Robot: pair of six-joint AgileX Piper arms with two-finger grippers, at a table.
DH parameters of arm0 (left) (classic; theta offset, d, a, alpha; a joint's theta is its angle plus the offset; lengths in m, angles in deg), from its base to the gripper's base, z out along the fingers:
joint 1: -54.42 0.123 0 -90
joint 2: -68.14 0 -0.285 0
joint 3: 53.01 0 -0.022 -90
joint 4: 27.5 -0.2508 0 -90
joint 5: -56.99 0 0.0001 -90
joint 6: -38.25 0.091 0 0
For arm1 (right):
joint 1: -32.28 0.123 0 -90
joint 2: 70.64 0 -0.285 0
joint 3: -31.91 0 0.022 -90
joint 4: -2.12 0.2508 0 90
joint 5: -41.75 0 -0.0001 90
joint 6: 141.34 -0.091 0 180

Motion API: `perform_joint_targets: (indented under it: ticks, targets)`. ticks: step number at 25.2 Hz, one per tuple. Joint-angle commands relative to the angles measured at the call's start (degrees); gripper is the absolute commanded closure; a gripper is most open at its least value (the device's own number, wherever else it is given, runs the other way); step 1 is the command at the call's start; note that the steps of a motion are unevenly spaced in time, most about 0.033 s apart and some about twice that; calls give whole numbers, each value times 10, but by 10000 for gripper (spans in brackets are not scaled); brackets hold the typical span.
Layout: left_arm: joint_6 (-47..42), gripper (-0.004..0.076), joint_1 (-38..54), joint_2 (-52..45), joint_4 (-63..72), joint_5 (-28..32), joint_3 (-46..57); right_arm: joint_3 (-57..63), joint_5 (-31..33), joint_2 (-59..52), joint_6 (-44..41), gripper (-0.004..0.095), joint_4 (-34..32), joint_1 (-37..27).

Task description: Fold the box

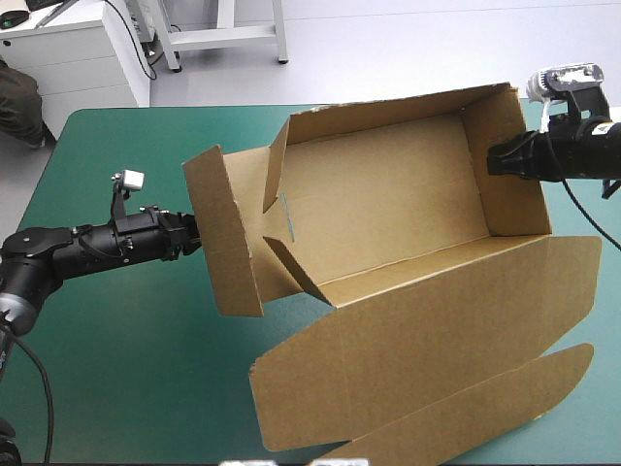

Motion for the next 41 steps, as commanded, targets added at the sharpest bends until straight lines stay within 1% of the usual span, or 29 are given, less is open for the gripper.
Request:
perform_joint_targets:
  ticks: [1, 8, 12, 14, 16, 19, 24, 26, 27, 28, 30, 32, 35, 38, 41]
  targets:
    - [12, 253, -25, -28, 54, -65, -15, -14, -37, -19, -11, 925, 34, 2]
    - [14, 245, -36, -55, 55, -65, -19, -14, -46, -19, -28, 922, 21, 2]
    - [14, 245, -36, -73, 88, -65, -23, -14, -54, -19, -36, 922, 21, 3]
    - [14, 245, -36, -81, 95, -65, -32, -14, -58, -19, -41, 921, 5, 14]
    - [10, 245, -40, -87, 107, -65, -41, -14, -74, -19, -58, 920, -27, 36]
    - [0, 245, -41, -97, 106, -65, -60, -14, -115, -19, -97, 921, -73, 77]
    - [-13, 245, -43, -107, 105, -65, -84, -14, -183, -19, -120, 921, -86, 123]
    - [-13, 245, -48, -109, 106, -65, -89, -14, -201, -19, -129, 920, -97, 137]
    - [-13, 243, -51, -109, 107, -65, -91, -14, -212, -18, -142, 920, -112, 146]
    - [-13, 222, -58, -109, 107, -65, -98, -14, -226, -15, -163, 920, -140, 164]
    - [-11, 188, -63, -109, 109, -65, -101, -14, -236, -11, -177, 921, -160, 188]
    - [-8, 172, -63, -109, 108, -64, -101, -14, -254, -8, -192, 920, -173, 207]
    - [-3, 172, -63, -109, 123, -64, -101, -14, -271, -8, -218, 920, -218, 236]
    - [3, 172, -63, -109, 126, -59, -101, -14, -292, -8, -262, 920, -275, 269]
    - [-3, 173, -63, -109, 91, -19, -113, -14, -312, -8, -305, 920, -335, 300]
